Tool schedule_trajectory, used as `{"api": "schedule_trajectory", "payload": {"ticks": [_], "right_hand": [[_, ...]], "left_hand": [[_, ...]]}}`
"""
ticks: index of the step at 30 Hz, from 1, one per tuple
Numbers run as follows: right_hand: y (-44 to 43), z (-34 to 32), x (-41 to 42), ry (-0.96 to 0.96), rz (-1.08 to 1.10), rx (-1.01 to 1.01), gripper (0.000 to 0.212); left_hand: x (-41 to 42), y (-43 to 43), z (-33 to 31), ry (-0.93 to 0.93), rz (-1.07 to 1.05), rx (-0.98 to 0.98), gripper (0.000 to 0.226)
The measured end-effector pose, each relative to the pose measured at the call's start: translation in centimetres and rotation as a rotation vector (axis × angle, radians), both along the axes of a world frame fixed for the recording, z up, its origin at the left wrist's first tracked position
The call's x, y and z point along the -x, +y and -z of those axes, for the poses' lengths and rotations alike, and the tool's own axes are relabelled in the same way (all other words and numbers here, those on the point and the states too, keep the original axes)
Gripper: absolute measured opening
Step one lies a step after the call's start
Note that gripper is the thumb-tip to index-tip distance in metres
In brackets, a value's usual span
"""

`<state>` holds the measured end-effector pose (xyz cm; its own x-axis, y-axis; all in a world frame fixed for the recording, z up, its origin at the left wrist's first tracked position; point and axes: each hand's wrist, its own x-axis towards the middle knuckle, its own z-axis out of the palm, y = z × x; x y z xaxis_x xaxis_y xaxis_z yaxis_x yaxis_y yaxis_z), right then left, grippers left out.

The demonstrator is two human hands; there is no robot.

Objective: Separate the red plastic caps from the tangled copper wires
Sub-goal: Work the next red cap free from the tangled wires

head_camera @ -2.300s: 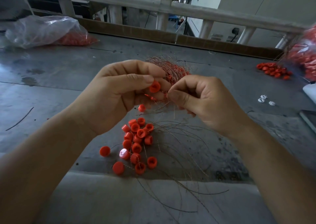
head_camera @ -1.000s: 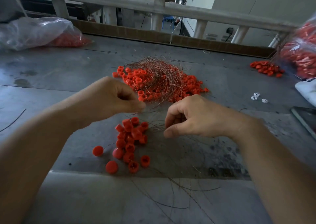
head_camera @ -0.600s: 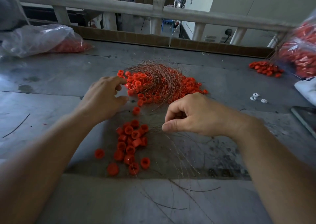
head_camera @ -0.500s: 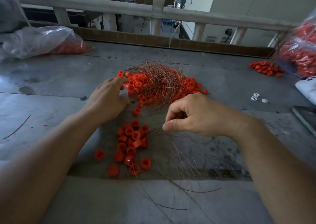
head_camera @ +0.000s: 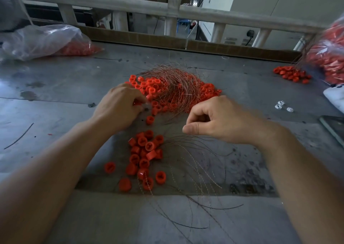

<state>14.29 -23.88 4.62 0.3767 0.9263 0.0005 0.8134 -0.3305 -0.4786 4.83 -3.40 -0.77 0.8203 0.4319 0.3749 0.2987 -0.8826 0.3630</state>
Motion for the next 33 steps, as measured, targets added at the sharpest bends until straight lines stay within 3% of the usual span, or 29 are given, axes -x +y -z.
{"api": "schedule_trajectory", "payload": {"ticks": [7,11,15,19,21,28,33], "right_hand": [[-0.4,0.2,-2.3,-0.158,0.32,-0.141,0.022],[-0.7,0.9,-3.7,-0.191,0.477,-0.21,0.021],[-0.2,1.9,-4.1,-0.195,0.492,-0.244,0.002],[0.1,2.4,-4.1,-0.195,0.49,-0.216,0.007],[0.1,2.6,-4.2,-0.202,0.511,-0.215,0.002],[0.7,3.6,-4.3,-0.227,0.533,-0.142,0.015],[0.2,2.3,-4.3,-0.294,0.623,-0.436,0.011]], "left_hand": [[0.3,0.0,-0.3,0.008,-0.052,0.011,0.014],[0.7,-0.1,-0.9,-0.084,-0.144,0.076,0.018],[1.7,-1.0,-2.5,-0.311,-0.082,0.527,0.02],[2.6,-3.0,-3.8,-0.396,0.062,0.751,0.032],[2.7,-3.8,-4.0,-0.391,0.127,0.778,0.034],[2.7,-4.7,-3.6,-0.297,0.207,0.72,0.035],[2.8,-5.1,-3.6,-0.297,0.261,0.732,0.038]]}}
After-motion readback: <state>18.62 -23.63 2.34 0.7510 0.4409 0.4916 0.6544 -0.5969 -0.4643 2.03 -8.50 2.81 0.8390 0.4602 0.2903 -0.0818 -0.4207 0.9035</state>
